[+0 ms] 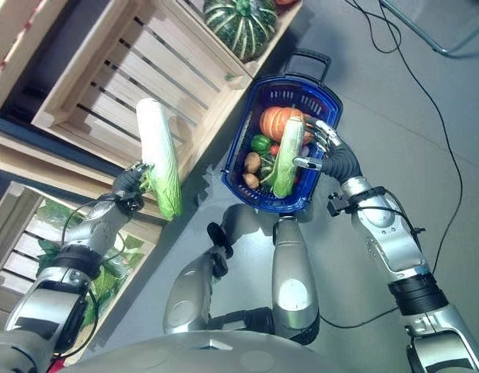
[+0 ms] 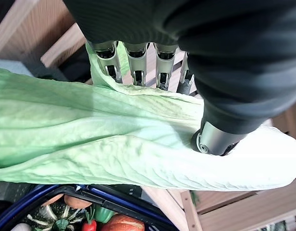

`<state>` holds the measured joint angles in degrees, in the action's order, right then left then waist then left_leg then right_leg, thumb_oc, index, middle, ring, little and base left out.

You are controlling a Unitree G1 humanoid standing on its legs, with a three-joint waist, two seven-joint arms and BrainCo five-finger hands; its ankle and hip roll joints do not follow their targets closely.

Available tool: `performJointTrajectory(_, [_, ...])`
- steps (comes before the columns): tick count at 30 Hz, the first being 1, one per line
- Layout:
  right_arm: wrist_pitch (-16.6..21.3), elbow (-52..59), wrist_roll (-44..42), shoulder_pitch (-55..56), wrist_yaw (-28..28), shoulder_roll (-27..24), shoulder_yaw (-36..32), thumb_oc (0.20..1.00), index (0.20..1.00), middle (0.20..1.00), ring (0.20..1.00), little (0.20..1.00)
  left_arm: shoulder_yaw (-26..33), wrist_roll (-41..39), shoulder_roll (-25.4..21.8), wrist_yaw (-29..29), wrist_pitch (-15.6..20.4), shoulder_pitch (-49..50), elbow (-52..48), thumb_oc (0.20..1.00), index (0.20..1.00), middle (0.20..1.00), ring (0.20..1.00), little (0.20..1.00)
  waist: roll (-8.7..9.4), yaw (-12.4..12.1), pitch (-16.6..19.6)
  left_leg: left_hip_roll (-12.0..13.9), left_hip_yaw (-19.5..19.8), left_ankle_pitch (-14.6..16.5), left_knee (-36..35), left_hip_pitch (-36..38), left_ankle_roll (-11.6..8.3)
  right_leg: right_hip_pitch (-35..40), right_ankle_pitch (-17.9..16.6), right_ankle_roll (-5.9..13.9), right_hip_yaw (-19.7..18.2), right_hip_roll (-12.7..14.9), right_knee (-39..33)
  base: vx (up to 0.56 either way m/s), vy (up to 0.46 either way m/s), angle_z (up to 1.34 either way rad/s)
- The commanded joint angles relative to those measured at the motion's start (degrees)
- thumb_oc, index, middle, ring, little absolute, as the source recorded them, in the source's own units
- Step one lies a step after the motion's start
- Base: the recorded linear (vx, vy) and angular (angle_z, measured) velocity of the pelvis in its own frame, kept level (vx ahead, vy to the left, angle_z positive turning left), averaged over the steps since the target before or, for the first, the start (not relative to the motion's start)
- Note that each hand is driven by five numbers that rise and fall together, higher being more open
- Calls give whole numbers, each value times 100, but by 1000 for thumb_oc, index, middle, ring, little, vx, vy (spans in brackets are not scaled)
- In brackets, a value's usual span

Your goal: Pick up fruits and vegetables into the basket

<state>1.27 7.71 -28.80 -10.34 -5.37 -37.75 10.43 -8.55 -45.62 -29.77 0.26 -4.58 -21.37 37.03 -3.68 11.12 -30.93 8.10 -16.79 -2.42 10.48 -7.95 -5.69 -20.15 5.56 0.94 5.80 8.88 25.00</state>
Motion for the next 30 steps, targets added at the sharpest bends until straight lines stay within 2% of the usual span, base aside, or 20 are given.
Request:
performJointTrajectory(1, [-35,440,-646,-51,-411,218,-48,1000,1000,1000,1000,1000,290,483,-292,-83,474,333,-414,200,200,200,200,200,86,-104,677,-94,-50,543,572,-146,144,659,26,298,207,312,-691,39,-40,11])
performJointTrajectory(5, [-202,590,-1089,-241,-470,478,89,1000,1000,1000,1000,1000,243,835,-377,-67,598,516,-1073,200,200,200,200,200,129,-321,838,-136,31,595,471,89,164,1045,-31,352,326,346,-922,56,-55,16])
performJointTrajectory(8, [-181,667,-1131,-336,-435,614,144,1000,1000,1000,1000,1000,253,1025,-421,-108,573,579,-1467,200,200,200,200,200,150,-432,921,-164,77,630,451,183,180,1221,-62,379,389,362,-1030,55,-53,18])
performJointTrajectory(15, [-317,826,-1684,-648,-173,950,410,1000,1000,1000,1000,1000,74,2129,-766,96,557,503,-2413,200,200,200,200,200,240,-697,1181,-201,192,741,428,407,231,1597,-148,470,537,392,-1256,52,-67,14])
performJointTrajectory(19, [-279,784,-1763,-876,294,1147,601,1000,1000,1000,1000,1000,-29,2643,-833,237,619,383,-2782,200,200,200,200,200,295,-836,1362,-203,228,750,367,506,248,1750,-211,512,588,393,-1386,66,-75,13])
performJointTrajectory(21, [-188,710,-1785,-1067,745,1325,746,1000,1000,1000,1000,1000,-128,2758,-823,387,606,287,-3039,200,200,200,200,200,343,-925,1451,-206,261,778,343,584,257,1859,-235,541,626,388,-1451,75,-89,8])
performJointTrajectory(27, [-114,444,-1723,-1522,1810,1790,1082,1000,1000,1000,1000,1000,-415,3120,-481,790,400,-26,-3558,200,200,200,200,200,437,-1111,1628,-218,331,883,310,777,286,2084,-228,589,690,392,-1519,86,-49,12])
performJointTrajectory(30, [-93,370,-1858,-1636,2128,1948,1142,1000,1000,1000,1000,1000,-584,3381,-335,894,325,-151,-3663,200,200,200,200,200,478,-1153,1665,-223,343,928,308,843,298,2161,-228,605,710,392,-1545,57,-43,10])
